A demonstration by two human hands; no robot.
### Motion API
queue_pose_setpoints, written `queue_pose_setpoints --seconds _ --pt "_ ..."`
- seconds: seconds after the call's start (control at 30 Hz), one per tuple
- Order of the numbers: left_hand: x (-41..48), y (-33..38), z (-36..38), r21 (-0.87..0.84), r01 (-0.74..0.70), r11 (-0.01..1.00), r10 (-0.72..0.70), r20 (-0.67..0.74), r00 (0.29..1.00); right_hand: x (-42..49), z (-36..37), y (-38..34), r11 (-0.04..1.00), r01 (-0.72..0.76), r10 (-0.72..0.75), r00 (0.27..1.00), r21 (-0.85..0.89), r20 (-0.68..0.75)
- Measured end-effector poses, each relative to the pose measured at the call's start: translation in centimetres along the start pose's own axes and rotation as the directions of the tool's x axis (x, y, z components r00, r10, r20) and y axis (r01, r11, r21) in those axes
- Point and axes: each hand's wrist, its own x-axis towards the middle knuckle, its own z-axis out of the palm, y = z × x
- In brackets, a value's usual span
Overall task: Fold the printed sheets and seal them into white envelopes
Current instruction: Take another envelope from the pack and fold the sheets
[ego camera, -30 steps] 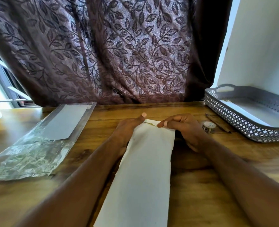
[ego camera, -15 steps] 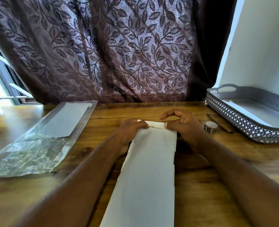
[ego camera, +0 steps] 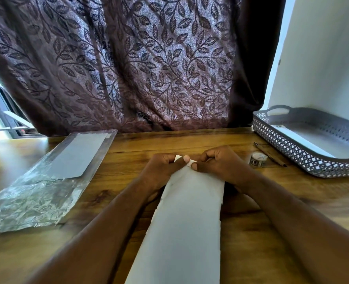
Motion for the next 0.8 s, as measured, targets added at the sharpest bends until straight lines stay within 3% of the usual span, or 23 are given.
queue_pose_setpoints --seconds 0.23,0.43,0.8 --pt "0.0 0.1 0.4 -0.039 0.007 0.999 -0.008 -0.024 1.000 0.2 0.9 0.2 1.000 0.004 -0.003 1.000 0.022 -0.030" --pt "0.0 0.3 0.2 -0.066 0.101 0.993 -0.103 -0.035 0.994 0.2 0.2 0.3 0.996 -0.044 0.046 0.999 0.076 -0.028" --pt "0.4 0.2 -0.5 -0.136 0.128 0.982 -0.138 -0.063 0.988 0.1 -1.6 0.6 0.864 -0.343 0.299 0.939 0.368 0.172"
